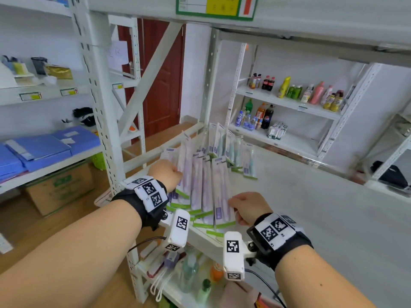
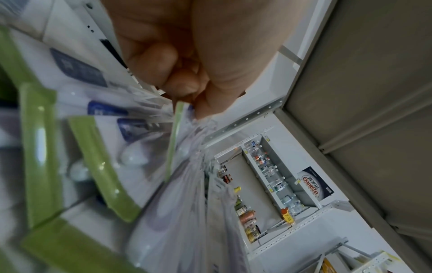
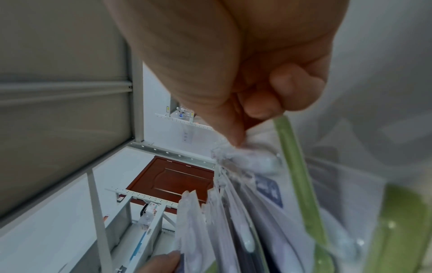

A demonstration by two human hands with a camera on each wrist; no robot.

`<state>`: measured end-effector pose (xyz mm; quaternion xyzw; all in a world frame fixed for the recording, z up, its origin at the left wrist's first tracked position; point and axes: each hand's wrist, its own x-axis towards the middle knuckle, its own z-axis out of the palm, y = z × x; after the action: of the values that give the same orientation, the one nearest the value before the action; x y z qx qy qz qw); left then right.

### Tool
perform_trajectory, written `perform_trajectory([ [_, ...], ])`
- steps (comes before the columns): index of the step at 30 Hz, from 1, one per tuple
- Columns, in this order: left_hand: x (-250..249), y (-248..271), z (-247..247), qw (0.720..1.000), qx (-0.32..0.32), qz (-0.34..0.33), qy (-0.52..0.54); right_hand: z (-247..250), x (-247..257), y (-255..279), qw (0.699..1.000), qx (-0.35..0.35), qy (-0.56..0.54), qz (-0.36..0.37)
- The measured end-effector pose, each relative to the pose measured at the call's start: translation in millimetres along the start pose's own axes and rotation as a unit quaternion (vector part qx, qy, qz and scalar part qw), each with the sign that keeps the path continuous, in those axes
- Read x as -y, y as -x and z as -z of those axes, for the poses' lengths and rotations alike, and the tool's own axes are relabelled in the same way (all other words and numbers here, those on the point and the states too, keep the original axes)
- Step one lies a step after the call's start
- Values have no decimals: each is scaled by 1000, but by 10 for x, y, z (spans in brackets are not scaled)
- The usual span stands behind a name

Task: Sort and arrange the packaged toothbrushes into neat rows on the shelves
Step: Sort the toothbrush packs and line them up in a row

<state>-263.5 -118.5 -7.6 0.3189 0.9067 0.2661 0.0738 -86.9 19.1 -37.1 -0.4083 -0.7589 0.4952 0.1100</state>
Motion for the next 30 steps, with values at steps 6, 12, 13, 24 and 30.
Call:
perform_trajectory([
  [6,-426,106,-53,988,-52,-43,139,470,-304,185,997,-56,-42,20],
  [12,-1154,437,-668,963,100,-79,238,1225,-871,578,986,-128,-96,-39],
  [13,-1268,506,-801,958,132,-85,242,1347,-975,662,984,-140,-96,-51],
  [24,-2160,1203,-1789,883,355,-90,294,2027,-1707,1335,961,-246,-65,-109],
  [30,-2289,1371,-1985,870,358,-78,330,2054,-1835,1364,964,-231,-46,-120],
])
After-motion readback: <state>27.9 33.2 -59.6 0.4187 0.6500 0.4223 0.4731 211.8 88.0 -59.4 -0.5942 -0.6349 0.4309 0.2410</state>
